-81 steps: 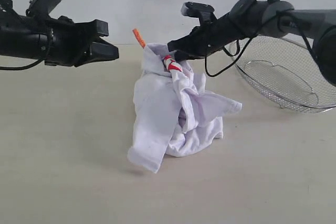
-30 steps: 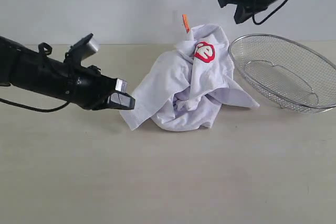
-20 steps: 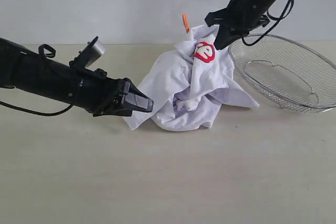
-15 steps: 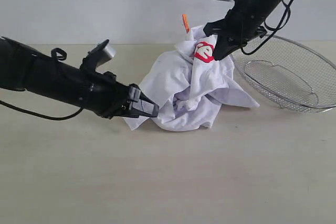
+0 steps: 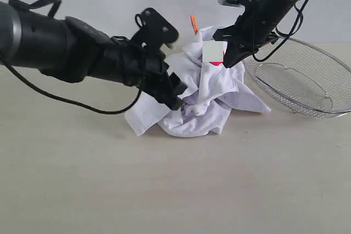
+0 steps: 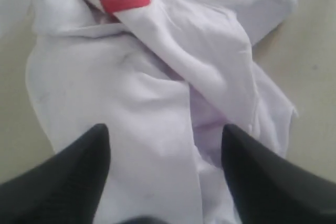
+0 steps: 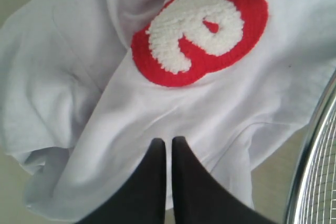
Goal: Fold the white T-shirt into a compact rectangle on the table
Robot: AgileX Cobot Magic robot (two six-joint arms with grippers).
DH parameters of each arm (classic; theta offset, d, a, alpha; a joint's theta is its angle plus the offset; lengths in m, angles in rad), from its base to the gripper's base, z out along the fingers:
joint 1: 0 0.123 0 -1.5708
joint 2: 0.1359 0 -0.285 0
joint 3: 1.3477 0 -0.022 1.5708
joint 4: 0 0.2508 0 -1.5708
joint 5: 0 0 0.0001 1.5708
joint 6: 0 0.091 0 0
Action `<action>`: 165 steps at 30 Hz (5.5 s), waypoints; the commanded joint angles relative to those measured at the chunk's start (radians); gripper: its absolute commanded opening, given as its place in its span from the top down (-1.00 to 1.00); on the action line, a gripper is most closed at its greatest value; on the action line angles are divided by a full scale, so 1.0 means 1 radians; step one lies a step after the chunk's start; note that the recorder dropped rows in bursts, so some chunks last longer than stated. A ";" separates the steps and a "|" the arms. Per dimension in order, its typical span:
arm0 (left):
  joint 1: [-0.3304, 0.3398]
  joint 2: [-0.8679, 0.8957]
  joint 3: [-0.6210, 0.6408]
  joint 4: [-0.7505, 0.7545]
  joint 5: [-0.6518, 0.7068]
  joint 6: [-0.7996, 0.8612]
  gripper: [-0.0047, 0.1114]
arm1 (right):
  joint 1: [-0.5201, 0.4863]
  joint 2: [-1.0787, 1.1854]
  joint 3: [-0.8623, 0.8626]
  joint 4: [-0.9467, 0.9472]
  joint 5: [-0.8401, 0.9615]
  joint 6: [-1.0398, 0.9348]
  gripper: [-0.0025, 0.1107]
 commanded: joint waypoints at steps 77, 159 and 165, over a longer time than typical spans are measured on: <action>0.242 0.138 -0.345 -0.502 -0.918 0.386 0.37 | 0.206 0.040 0.049 0.122 -0.014 -0.099 0.96; 0.090 0.188 0.101 0.219 0.476 -0.964 0.84 | 0.100 0.313 -0.307 0.030 -0.225 -0.016 0.96; 0.090 0.083 0.101 0.192 0.402 -0.829 0.84 | 0.076 0.316 -0.343 0.036 -0.186 -0.018 0.96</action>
